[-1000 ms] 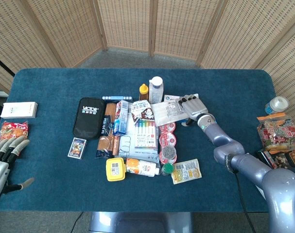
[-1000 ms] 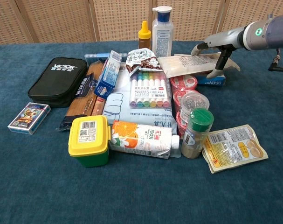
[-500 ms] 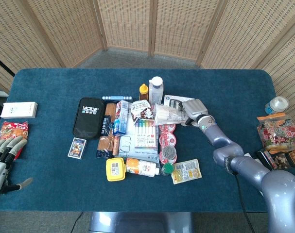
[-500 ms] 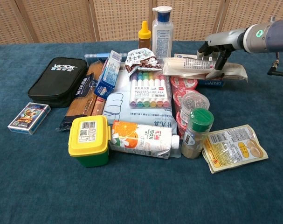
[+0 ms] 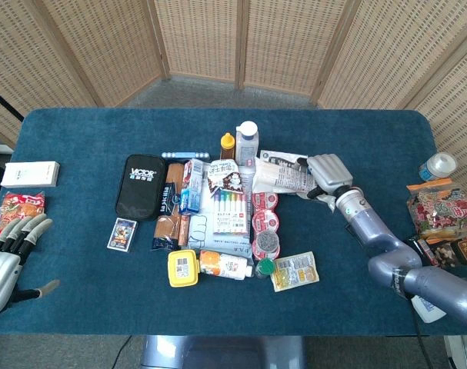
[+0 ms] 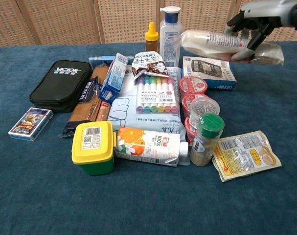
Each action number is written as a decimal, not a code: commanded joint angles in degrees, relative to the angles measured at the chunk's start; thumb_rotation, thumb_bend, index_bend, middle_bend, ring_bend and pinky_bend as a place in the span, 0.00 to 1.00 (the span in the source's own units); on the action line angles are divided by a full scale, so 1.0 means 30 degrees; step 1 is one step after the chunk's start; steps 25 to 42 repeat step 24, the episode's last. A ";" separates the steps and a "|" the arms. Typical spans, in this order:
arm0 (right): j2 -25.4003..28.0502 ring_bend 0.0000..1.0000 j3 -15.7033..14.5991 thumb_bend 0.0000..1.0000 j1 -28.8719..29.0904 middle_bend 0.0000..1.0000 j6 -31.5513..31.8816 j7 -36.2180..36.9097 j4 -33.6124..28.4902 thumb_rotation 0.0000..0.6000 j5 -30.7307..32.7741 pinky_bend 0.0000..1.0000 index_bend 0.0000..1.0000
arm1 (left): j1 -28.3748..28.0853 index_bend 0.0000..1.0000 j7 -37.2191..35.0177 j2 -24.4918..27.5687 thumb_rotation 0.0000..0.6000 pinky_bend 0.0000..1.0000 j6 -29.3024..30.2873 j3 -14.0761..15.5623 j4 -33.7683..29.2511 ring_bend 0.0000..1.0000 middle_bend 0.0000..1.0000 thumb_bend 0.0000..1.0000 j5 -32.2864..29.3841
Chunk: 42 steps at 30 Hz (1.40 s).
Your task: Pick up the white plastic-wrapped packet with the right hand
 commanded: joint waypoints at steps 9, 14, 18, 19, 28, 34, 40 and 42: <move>0.4138 1.00 0.1247 0.27 -0.1534 1.00 0.2406 -0.0610 -0.5409 1.00 0.1194 0.95 0.61 | 0.0123 0.07 -0.0092 0.0028 1.00 0.00 0.0286 0.0194 -0.0029 0.00 0.01 0.15 0.0447; 0.5244 1.00 0.1827 0.27 -0.1735 1.00 0.2911 -0.0443 -0.6979 1.00 0.1530 0.95 0.60 | 0.0185 0.07 -0.0197 0.0035 1.00 0.00 0.0453 0.0227 0.0050 0.00 0.01 0.16 0.0571; 0.6019 1.00 0.2153 0.26 -0.1795 1.00 0.3185 -0.0590 -0.7890 1.00 0.1794 0.95 0.60 | 0.0102 0.07 -0.0227 -0.0041 1.00 0.00 0.0321 0.0236 0.0107 0.00 0.01 0.15 0.0593; 0.6149 1.00 0.2179 0.26 -0.1791 1.00 0.3185 -0.0652 -0.8030 1.00 0.1862 0.95 0.60 | 0.0087 0.07 -0.0232 -0.0057 1.00 0.00 0.0296 0.0240 0.0123 0.00 0.01 0.15 0.0595; 0.6556 1.00 0.2251 0.26 -0.1785 1.00 0.3226 -0.0805 -0.8571 1.00 0.2136 0.95 0.60 | 0.0045 0.07 -0.0273 -0.0098 1.00 0.00 0.0257 0.0198 0.0190 0.00 0.01 0.15 0.0498; 0.6556 1.00 0.2251 0.26 -0.1785 1.00 0.3226 -0.0805 -0.8571 1.00 0.2136 0.95 0.60 | 0.0045 0.07 -0.0273 -0.0098 1.00 0.00 0.0257 0.0198 0.0190 0.00 0.01 0.15 0.0498; 0.6556 1.00 0.2251 0.26 -0.1785 1.00 0.3226 -0.0805 -0.8571 1.00 0.2136 0.95 0.60 | 0.0045 0.07 -0.0273 -0.0098 1.00 0.00 0.0257 0.0198 0.0190 0.00 0.01 0.15 0.0498; 0.6556 1.00 0.2251 0.26 -0.1785 1.00 0.3226 -0.0805 -0.8571 1.00 0.2136 0.95 0.60 | 0.0045 0.07 -0.0273 -0.0098 1.00 0.00 0.0257 0.0198 0.0190 0.00 0.01 0.15 0.0498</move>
